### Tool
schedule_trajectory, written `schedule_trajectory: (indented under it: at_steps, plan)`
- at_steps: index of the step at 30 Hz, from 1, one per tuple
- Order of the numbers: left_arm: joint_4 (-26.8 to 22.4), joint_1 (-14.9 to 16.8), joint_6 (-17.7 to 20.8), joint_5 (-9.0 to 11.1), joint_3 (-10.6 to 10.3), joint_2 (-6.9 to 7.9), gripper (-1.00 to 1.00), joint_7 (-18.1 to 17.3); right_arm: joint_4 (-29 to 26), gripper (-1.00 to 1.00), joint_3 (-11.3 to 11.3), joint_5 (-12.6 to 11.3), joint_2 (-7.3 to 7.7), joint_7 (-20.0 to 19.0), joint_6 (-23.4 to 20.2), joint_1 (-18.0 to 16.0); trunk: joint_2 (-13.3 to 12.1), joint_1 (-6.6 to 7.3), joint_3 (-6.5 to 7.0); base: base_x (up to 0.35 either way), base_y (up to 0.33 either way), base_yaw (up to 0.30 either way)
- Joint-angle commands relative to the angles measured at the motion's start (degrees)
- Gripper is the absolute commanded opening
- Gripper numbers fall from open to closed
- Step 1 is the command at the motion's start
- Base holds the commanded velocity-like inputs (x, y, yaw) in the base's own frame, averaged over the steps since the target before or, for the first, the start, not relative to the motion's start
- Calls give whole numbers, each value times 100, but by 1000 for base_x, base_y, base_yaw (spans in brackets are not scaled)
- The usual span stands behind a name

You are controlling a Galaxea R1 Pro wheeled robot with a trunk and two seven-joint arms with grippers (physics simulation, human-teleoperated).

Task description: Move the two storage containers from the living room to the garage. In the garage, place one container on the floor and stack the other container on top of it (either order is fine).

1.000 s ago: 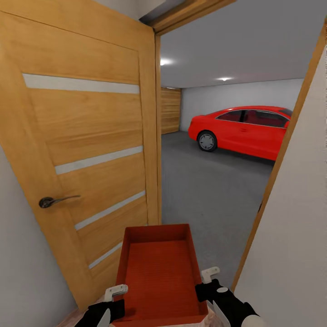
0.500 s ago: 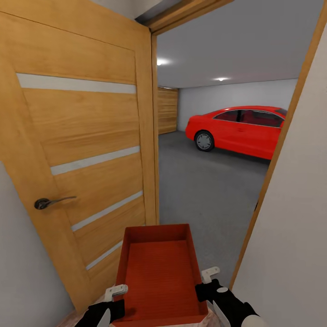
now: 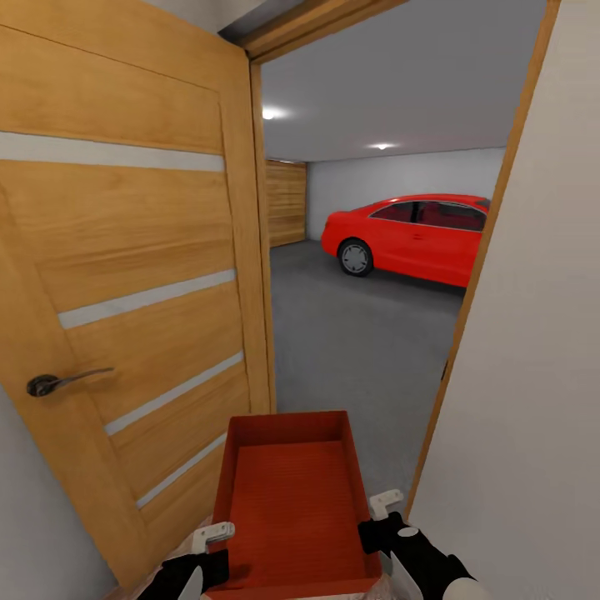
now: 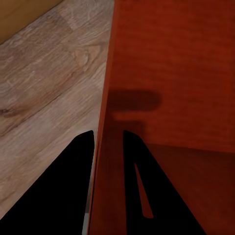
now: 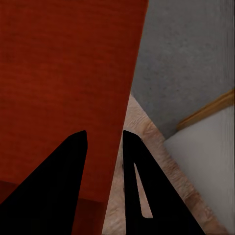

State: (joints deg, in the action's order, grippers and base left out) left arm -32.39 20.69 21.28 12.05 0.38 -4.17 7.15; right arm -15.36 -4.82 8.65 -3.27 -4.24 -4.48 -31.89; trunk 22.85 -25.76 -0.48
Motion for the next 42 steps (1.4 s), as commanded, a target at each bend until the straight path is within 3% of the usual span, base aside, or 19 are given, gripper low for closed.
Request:
schedule_trajectory:
  at_steps: [1, 11, 22, 42]
  plan:
    - [-22, -3, -36, -131, 0, -5, -100, 67, 6, -100, 43, 14, -205, -121, -35, -1, 7, -2, -5, 0, 0, -275]
    - [-22, -3, -36, -132, -2, -5, -100, 67, 6, -100, 42, 14, -204, -121, -35, -1, 7, -2, -5, 0, 0, -267]
    - [-22, -2, -36, -133, -2, -5, -100, 67, 6, -100, 42, 14, -204, -121, -35, -1, 7, -2, -5, 0, 8, -27]
    - [-22, -2, -36, -133, -1, -5, -100, 67, 6, -100, 48, 14, -205, -121, -35, -1, 7, -2, -5, 0, 247, 0]
